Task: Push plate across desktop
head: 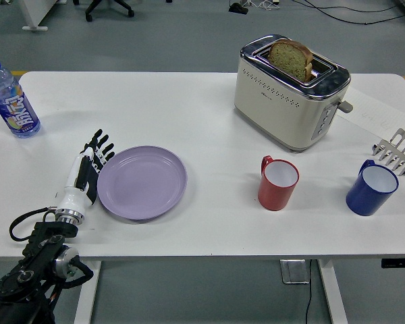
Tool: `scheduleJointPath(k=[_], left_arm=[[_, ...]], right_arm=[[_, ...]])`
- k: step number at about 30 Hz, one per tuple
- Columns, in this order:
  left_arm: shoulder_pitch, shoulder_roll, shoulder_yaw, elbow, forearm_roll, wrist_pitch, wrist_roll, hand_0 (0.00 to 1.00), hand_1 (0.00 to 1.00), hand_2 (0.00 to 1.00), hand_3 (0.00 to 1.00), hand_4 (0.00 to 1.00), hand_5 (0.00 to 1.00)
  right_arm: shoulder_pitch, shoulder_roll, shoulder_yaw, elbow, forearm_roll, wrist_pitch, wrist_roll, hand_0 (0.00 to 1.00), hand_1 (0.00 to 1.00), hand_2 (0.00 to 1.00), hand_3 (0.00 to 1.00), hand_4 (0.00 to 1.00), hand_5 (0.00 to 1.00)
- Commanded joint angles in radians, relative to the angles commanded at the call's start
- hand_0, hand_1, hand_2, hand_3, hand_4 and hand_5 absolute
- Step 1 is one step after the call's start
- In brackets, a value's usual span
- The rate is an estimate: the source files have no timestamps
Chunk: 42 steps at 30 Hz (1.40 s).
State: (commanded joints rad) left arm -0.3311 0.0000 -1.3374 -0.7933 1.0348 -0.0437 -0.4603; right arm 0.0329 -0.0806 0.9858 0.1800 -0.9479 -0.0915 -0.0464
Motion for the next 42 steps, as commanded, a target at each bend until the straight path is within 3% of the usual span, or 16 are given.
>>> scheduleJointPath(k=[42], left_arm=[[-0.046, 0.0, 0.126, 0.004, -0.033, -0.003, -0.001, 0.878, 0.916, 0.973, 0.998, 0.501, 0.998]], right_arm=[[0.012, 0.002, -0.019, 0.0, 0.012, 0.001, 0.007, 0.611, 0.553, 0.655, 0.64, 0.158, 0.382]])
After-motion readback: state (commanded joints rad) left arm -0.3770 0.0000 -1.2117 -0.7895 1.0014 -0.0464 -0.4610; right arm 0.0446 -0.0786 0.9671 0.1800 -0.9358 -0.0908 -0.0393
